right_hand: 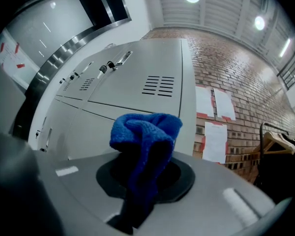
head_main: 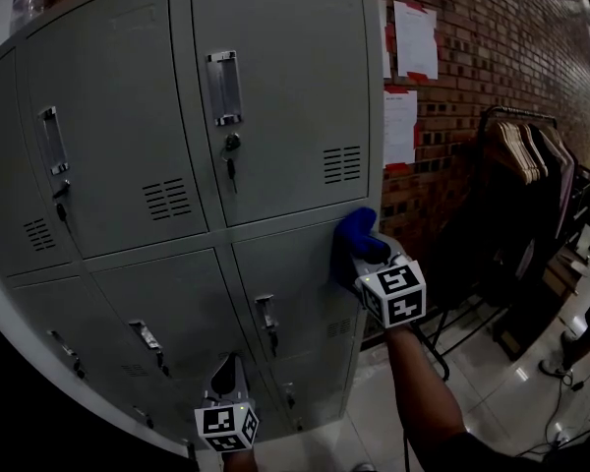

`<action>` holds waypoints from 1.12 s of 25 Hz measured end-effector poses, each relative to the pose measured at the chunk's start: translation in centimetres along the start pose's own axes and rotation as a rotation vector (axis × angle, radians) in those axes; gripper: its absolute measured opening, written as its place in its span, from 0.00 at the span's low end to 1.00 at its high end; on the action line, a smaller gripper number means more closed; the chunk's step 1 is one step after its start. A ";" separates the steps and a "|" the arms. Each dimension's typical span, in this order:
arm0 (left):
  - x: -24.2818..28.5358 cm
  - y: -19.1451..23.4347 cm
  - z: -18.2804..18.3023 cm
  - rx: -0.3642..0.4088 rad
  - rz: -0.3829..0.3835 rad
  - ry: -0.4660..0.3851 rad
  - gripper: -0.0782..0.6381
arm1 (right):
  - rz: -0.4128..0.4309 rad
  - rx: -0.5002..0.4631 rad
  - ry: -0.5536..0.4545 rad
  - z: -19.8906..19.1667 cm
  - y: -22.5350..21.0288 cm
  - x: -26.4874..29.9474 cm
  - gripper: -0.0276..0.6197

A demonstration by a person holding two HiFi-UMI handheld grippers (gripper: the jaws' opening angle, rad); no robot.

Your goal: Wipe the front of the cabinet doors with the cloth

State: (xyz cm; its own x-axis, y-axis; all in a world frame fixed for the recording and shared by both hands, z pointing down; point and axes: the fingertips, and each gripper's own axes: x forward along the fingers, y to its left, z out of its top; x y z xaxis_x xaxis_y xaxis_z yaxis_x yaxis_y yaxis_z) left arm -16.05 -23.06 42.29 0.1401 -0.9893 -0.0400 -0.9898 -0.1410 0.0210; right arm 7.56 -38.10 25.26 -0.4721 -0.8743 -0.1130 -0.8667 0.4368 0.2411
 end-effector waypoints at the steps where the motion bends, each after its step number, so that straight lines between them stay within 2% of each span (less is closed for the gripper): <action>1: 0.0 0.0 0.0 -0.002 -0.001 0.000 0.13 | -0.007 -0.003 0.003 -0.1 -0.4 -0.1 0.14; 6: 0.1 -0.3 -0.1 -0.007 -0.010 -0.001 0.13 | -0.067 -0.039 0.023 -0.5 -2.3 -0.6 0.14; 9: 0.2 -0.3 -0.1 -0.010 -0.012 -0.004 0.13 | -0.062 -0.029 0.017 -0.3 -1.8 -1.1 0.13; 14: 0.6 -0.7 -0.1 -0.006 -0.032 -0.007 0.13 | 0.054 0.013 -0.054 0.8 4.3 -1.6 0.13; 21: -0.6 0.6 -0.1 0.001 0.001 -0.007 0.13 | 0.263 0.020 -0.039 -0.2 15.4 0.6 0.13; 24: -1.5 1.7 0.0 0.011 0.018 -0.003 0.13 | 0.305 0.011 -0.041 0.0 18.2 1.7 0.13; 28: -2.3 3.0 -0.3 0.006 0.044 0.006 0.13 | 0.320 -0.006 -0.034 0.2 20.1 3.2 0.13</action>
State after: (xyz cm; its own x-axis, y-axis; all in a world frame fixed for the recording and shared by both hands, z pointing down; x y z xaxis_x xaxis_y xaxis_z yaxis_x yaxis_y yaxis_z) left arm -19.28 -21.24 42.79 0.0963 -0.9948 -0.0336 -0.9952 -0.0969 0.0163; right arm -11.38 -32.04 29.59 -0.7257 -0.6852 -0.0626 -0.6724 0.6870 0.2756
